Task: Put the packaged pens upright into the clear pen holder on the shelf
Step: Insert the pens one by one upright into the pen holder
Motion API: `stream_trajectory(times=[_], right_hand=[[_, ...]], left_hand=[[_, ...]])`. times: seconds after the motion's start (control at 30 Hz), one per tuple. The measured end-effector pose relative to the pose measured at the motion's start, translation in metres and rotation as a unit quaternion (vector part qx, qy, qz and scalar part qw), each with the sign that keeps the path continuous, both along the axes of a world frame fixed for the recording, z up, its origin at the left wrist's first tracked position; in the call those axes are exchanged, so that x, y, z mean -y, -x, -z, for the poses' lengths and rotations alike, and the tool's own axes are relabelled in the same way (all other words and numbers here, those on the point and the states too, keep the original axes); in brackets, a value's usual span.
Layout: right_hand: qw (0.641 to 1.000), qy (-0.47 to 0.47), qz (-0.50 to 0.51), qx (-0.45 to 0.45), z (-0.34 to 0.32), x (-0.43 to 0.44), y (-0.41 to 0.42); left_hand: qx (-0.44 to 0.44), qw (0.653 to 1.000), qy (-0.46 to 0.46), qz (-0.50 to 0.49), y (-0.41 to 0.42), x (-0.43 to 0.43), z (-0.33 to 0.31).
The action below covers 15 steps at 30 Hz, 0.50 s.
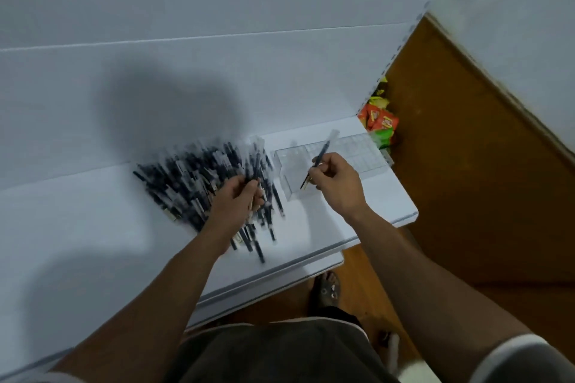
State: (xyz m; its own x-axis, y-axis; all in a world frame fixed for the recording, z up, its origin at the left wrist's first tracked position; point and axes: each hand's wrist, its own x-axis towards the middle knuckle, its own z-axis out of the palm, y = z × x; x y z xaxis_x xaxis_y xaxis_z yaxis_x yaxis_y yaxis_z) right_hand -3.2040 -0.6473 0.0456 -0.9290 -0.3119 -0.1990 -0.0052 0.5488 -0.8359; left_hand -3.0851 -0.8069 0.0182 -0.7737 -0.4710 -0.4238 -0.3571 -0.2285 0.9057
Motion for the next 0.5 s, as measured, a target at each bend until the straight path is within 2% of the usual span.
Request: stream_trajectory(times=[0.13, 0.27, 0.43, 0.5], right_hand=[[0.997, 0.03, -0.074, 0.002, 0.013, 0.01, 0.059], [0.985, 0.035, -0.163, -0.032, 0.031, 0.024, 0.115], [0.964, 0.008, -0.262, -0.05, 0.055, 0.034, 0.144], [0.955, 0.002, -0.291, -0.057, 0.062, 0.037, 0.148]], left_hand=[[0.025, 0.997, 0.008, -0.077, 0.02, -0.026, 0.013], [0.038, 0.982, -0.005, -0.185, 0.043, -0.062, 0.021], [0.021, 0.953, -0.007, -0.302, 0.065, -0.098, 0.028], [0.021, 0.949, 0.002, -0.315, 0.071, -0.108, 0.029]])
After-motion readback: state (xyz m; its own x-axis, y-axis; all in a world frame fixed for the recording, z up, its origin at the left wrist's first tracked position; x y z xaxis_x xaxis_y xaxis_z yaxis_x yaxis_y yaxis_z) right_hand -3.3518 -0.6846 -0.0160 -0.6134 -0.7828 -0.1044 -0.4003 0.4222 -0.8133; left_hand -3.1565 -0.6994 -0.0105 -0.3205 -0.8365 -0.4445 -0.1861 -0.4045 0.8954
